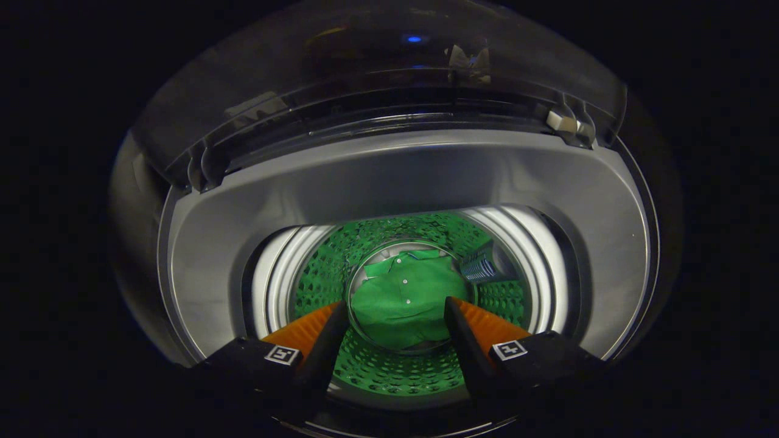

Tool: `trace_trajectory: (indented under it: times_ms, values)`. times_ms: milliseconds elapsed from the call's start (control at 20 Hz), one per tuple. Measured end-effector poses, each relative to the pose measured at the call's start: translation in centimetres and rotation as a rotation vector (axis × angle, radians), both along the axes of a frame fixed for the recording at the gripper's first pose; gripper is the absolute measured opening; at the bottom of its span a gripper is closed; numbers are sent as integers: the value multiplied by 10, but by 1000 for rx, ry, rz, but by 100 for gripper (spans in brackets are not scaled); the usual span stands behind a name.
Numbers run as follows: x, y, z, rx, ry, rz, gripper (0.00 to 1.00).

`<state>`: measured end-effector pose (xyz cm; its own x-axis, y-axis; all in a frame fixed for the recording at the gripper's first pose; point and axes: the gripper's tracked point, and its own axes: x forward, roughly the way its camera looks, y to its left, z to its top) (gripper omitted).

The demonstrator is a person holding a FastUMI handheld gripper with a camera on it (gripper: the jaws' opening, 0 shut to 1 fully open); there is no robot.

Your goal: Put the clothes into the washing machine and then close the washing machine lid.

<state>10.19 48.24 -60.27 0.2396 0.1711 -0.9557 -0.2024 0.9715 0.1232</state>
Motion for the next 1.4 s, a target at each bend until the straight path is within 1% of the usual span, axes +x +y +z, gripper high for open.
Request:
trace_trajectory:
  times_ms: [200, 350, 450, 550, 750, 900, 1000, 1150, 1300, 1400]
  values:
    - [-5, 1, 9, 19, -22, -1, 99]
    - [-13, 4, 22, 48, -58, -10, 99]
    - [-15, 7, 38, 71, -105, -8, 99]
    - [-18, 10, 60, 92, -178, 4, 99]
    - [-19, 18, 124, 157, -337, 21, 99]
    - [-19, 15, 167, 172, -396, 36, 99]
    - [-5, 15, 198, 202, -461, 23, 99]
    - [19, 15, 259, 240, -605, 8, 99]
    - [63, 13, 317, 252, -730, 17, 99]
    - [95, 15, 344, 282, -808, 14, 98]
